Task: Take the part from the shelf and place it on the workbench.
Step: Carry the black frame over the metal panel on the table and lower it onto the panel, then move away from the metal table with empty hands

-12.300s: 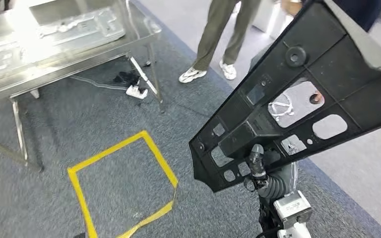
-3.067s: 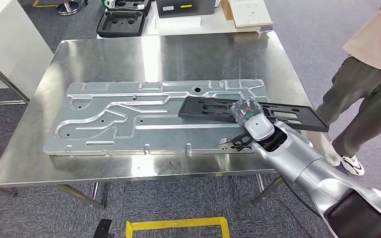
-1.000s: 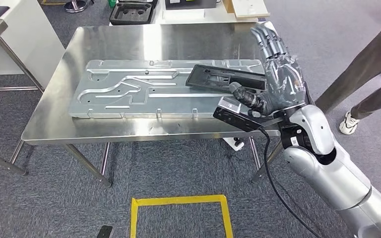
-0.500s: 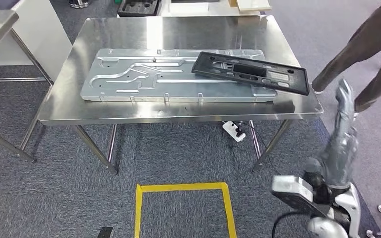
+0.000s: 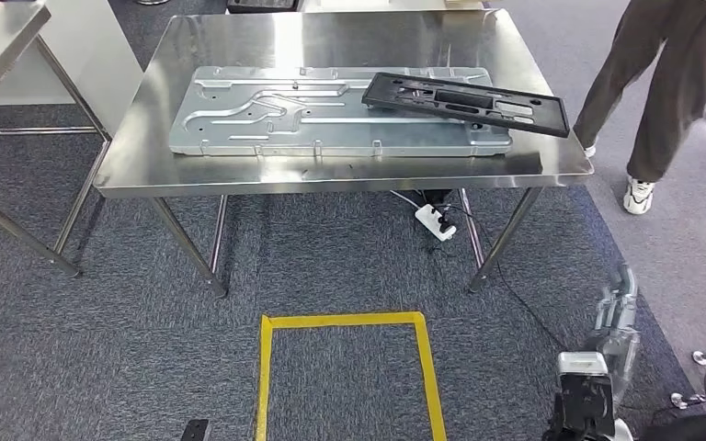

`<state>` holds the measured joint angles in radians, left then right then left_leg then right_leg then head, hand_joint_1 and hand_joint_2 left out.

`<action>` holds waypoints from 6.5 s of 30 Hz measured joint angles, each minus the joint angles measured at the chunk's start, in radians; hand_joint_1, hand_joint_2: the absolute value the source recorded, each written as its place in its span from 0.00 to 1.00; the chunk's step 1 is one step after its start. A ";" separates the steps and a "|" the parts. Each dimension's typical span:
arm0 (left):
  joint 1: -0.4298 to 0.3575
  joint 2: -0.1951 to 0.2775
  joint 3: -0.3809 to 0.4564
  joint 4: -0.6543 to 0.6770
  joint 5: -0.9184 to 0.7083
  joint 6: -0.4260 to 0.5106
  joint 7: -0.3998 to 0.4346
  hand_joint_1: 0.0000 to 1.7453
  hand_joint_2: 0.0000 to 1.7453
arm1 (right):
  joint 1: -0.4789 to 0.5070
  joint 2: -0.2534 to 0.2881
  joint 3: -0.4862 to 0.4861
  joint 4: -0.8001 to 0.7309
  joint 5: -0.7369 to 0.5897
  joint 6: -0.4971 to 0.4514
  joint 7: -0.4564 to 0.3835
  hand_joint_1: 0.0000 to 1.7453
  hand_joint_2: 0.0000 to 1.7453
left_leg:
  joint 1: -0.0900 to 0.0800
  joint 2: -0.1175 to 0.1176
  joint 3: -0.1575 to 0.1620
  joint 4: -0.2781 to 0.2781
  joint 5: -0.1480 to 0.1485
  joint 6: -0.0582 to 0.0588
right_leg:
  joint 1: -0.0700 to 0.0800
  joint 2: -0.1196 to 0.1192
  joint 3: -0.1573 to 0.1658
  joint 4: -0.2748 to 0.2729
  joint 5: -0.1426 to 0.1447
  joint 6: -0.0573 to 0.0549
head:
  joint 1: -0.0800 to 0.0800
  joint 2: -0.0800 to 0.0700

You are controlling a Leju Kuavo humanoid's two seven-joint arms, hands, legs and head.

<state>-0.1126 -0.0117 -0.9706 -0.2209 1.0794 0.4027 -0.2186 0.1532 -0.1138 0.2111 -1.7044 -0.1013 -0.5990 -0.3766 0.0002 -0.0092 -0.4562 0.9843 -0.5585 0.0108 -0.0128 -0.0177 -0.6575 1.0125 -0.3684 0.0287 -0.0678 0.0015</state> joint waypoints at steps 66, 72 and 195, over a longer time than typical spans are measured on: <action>-0.003 0.008 -0.006 0.000 -0.074 -0.012 0.060 0.00 0.00 | -0.241 0.164 0.422 1.462 -0.235 0.216 0.449 0.00 0.00 | 0.000 0.020 -0.090 0.004 0.078 0.037 | 0.007 -0.009 0.056 0.142 -0.217 -0.003 | -0.003 0.000; -0.003 0.008 -0.006 0.000 -0.063 -0.006 0.079 0.00 0.00 | -0.240 0.163 0.457 1.469 -0.188 0.232 0.463 0.00 0.00 | 0.002 -0.056 -0.106 0.023 0.082 0.037 | -0.003 0.040 0.075 0.127 -0.173 -0.007 | -0.003 0.000; -0.006 -0.041 -0.099 0.010 -0.126 -0.048 0.350 0.00 0.00 | -0.236 0.142 0.484 1.478 -0.421 0.076 0.278 0.00 0.00 | -0.006 -0.081 -0.117 0.019 0.104 0.031 | -0.010 0.040 0.050 0.140 -0.166 -0.011 | -0.014 0.000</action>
<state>-0.1186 -0.0524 -1.0697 -0.2113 0.9539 0.3551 0.1312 -0.0825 0.0281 0.6948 -0.2259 -0.5223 -0.5230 -0.0991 -0.0058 -0.0899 -0.5728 1.0031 -0.4546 0.0413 -0.0228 0.0224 -0.6080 1.1520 -0.5342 0.0179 -0.0821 0.0015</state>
